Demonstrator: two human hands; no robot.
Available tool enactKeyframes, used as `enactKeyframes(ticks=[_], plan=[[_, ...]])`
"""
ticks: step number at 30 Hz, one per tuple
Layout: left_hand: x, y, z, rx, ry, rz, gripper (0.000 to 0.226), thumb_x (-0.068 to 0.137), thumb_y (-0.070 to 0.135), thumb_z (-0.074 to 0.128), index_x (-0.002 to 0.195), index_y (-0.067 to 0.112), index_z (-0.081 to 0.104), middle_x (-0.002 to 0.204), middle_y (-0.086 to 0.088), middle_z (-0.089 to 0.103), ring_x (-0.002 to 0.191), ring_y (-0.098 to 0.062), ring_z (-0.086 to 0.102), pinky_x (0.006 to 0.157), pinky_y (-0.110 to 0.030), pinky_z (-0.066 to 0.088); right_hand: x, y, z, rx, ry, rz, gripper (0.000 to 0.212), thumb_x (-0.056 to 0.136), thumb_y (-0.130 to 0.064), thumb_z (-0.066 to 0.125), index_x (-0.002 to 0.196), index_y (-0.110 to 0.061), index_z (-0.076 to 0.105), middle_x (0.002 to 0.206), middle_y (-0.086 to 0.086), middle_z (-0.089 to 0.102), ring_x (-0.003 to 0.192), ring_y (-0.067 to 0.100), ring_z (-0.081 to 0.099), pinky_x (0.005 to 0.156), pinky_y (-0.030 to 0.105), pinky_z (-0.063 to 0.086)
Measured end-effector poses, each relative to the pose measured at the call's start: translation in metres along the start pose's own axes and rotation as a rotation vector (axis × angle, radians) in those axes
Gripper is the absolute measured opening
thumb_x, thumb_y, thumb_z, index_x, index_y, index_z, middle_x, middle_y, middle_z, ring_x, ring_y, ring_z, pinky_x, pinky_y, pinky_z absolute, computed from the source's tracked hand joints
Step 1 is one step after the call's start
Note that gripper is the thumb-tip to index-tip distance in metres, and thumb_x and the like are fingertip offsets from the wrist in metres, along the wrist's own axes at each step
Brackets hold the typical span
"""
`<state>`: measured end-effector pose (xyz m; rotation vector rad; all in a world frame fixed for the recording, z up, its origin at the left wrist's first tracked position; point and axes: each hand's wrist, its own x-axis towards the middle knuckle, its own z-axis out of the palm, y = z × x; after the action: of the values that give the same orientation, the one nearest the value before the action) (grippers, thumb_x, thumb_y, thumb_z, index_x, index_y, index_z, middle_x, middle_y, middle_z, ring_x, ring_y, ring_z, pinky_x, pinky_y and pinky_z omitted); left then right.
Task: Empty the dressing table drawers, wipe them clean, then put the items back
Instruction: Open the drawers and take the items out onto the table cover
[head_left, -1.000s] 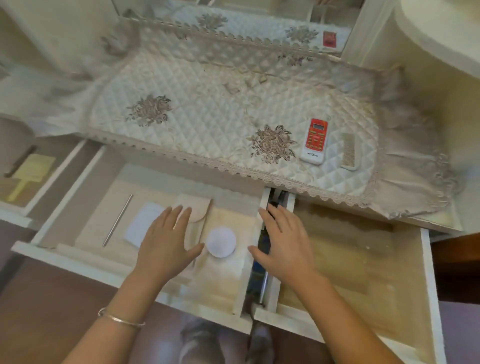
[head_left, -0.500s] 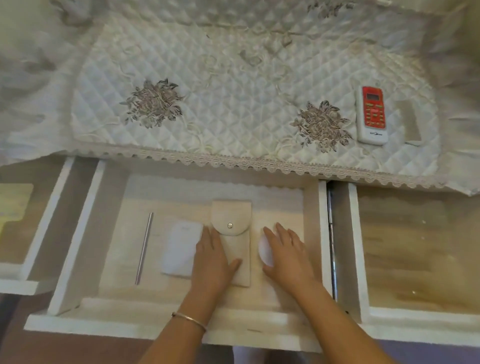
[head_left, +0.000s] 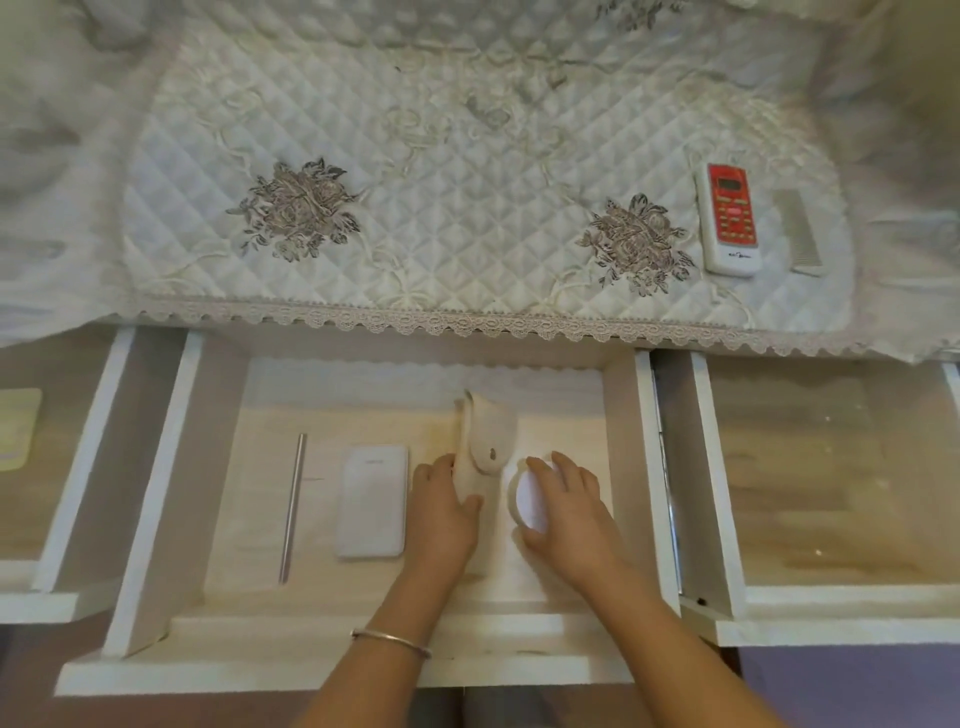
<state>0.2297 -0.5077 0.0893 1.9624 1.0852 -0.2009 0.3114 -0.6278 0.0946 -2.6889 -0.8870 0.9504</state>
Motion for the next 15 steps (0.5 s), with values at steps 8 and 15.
enactKeyframes(ticks=[8,15], plan=[[-0.026,0.039,-0.058,-0.160,0.074,0.318,0.038,0.076,0.020,0.062,0.113,0.029,0.058,0.092,0.017,0.054,0.084,-0.003,0.054,0.066,-0.007,0.035,-0.027,-0.003,-0.064,0.104,0.265,-0.137,0.070,0.074,-0.031,0.064,0.138,-0.029,0.034,0.148,0.000,0.024,0.132,0.023,0.025,0.096,0.035,0.039],[0.025,0.145,-0.089,-0.590,0.159,0.268,0.031,0.081,0.011,0.066,0.106,0.026,0.055,0.094,0.014,0.061,0.090,-0.008,0.059,0.077,-0.024,0.048,0.023,0.006,-0.182,0.206,0.498,-0.111,0.076,0.072,-0.023,0.070,0.139,-0.030,0.034,0.144,0.008,0.023,0.133,0.025,0.024,0.105,0.040,0.032]])
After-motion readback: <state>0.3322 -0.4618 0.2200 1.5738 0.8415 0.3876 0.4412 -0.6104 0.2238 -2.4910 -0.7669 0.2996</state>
